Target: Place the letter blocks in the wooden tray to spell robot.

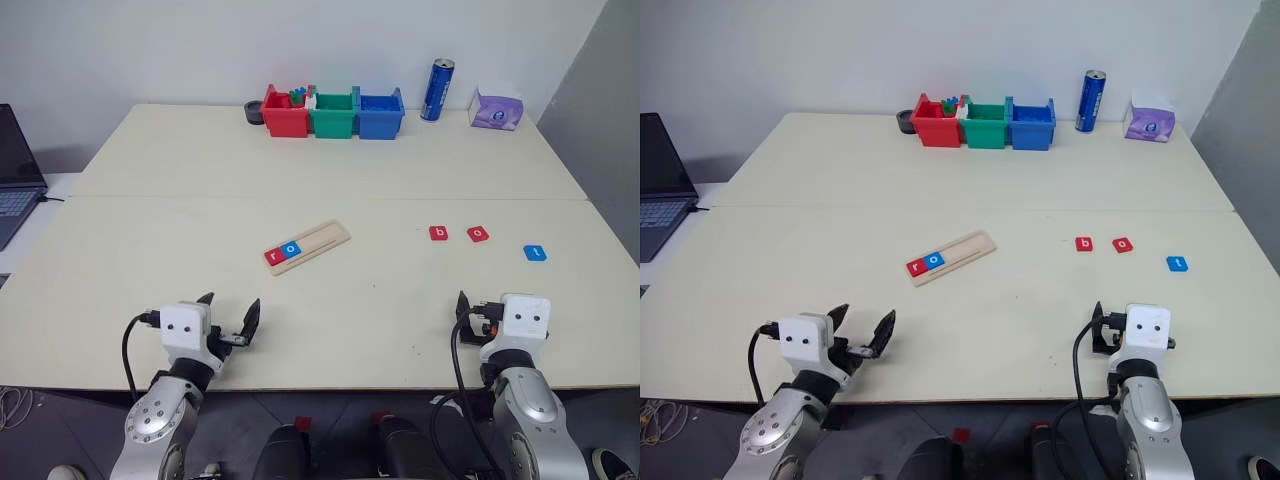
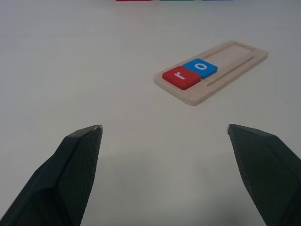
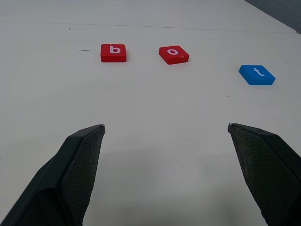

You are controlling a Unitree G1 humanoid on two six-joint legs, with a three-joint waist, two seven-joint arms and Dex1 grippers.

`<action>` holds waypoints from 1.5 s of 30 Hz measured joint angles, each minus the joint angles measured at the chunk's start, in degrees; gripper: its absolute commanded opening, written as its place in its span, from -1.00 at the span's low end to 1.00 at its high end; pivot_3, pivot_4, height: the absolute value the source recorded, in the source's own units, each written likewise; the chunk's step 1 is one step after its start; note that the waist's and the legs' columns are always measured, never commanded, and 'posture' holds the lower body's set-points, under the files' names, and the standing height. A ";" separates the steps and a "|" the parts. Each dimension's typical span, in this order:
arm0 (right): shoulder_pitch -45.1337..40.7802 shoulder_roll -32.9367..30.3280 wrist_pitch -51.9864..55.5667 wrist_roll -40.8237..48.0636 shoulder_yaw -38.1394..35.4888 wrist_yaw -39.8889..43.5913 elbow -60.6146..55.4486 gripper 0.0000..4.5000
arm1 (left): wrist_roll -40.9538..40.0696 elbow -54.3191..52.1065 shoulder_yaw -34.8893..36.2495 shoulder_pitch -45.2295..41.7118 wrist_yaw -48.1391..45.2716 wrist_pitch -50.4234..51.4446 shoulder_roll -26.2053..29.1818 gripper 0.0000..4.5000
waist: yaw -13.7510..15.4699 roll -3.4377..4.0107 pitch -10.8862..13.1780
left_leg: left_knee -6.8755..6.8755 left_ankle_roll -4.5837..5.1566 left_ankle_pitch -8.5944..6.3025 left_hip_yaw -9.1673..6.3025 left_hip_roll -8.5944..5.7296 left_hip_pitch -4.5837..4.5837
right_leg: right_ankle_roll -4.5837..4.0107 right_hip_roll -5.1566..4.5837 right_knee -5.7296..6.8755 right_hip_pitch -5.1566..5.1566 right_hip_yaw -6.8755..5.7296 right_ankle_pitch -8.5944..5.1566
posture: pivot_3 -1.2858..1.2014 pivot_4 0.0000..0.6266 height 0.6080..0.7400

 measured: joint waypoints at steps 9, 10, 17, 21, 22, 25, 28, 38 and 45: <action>-1.43 -0.47 0.00 0.04 -0.11 0.28 0.10 0.98 | 0.17 -3.35 -1.22 -2.04 1.02 4.12 0.45 1.00 | 0.00 0.00 0.01 | -0.02 0.00 0.00 0.00 -0.02 0.00 | 0.01 0.00 -0.01 0.00 0.00 0.00 | 0.03 -0.52 1.00; -2.19 -0.82 0.00 0.08 -0.21 0.44 0.18 0.98 | 0.16 -3.39 -1.23 -2.49 0.97 4.71 0.82 1.00 | 0.00 0.00 0.02 | -0.02 0.00 0.00 0.00 -0.02 0.00 | 0.01 0.00 -0.01 0.00 0.00 0.00 | 0.03 -0.52 1.00; -11.11 -8.90 2.91 9.25 -1.19 13.31 0.63 0.98 | -3.27 -3.24 -0.38 -11.47 -4.00 10.44 7.96 1.00 | -0.05 -0.04 0.07 | -0.02 0.00 0.00 -0.04 -0.09 0.00 | 0.04 0.06 0.00 0.01 -0.09 0.03 | 0.03 -0.52 1.00; -17.83 -16.02 4.37 16.70 -0.66 25.44 4.19 0.98 | -6.03 -0.59 0.77 -16.43 -9.43 12.64 13.74 1.00 | -0.10 -0.04 0.08 | -0.11 0.01 0.00 -0.03 -0.09 0.04 | 0.03 0.12 -0.02 0.01 -0.12 0.02 | 0.03 -0.52 1.00; -19.29 -17.31 4.44 18.31 -0.53 28.07 6.19 0.98 | -6.68 0.60 0.76 -17.01 -11.01 12.78 14.62 1.00 | -0.11 -0.04 0.08 | -0.19 0.01 0.00 -0.01 -0.10 0.05 | 0.02 0.12 -0.04 0.00 -0.12 0.02 | 0.03 -0.52 1.00; -23.88 -21.03 4.41 21.67 0.05 35.63 12.64 0.98 | -7.40 4.57 0.38 -18.78 -16.03 12.45 17.99 1.00 | -0.08 -0.05 0.12 | -0.33 0.01 0.00 -0.03 -0.09 0.04 | -0.01 0.12 -0.08 -0.06 -0.11 0.01 | 0.03 -0.52 1.00; -28.75 -23.02 4.40 24.84 0.12 41.58 16.43 0.98 | -7.45 8.90 -0.11 -22.62 -19.96 12.03 20.03 1.00 | -0.05 -0.06 0.14 | -0.47 0.02 0.01 -0.05 -0.09 0.03 | -0.06 0.14 -0.09 -0.11 -0.14 0.02 | 0.03 -0.52 1.00; -34.83 -26.16 4.40 28.17 3.93 51.32 20.28 0.98 | -6.18 30.56 -5.91 -37.66 -35.91 7.52 23.14 1.00 | 0.06 -0.06 0.14 | -0.58 0.01 0.01 -0.01 -0.10 -0.04 | -0.22 0.11 -0.15 -0.19 -0.26 0.11 | 0.03 -0.52 1.00; -35.77 -26.19 5.73 29.54 4.64 51.47 18.58 0.98 | -0.79 47.67 -10.12 -47.61 -42.33 -1.55 22.82 1.00 | 0.08 -0.08 0.15 | -0.58 0.01 0.01 -0.05 -0.10 -0.08 | -0.22 0.10 -0.11 -0.23 -0.29 0.11 | 0.03 -0.52 1.00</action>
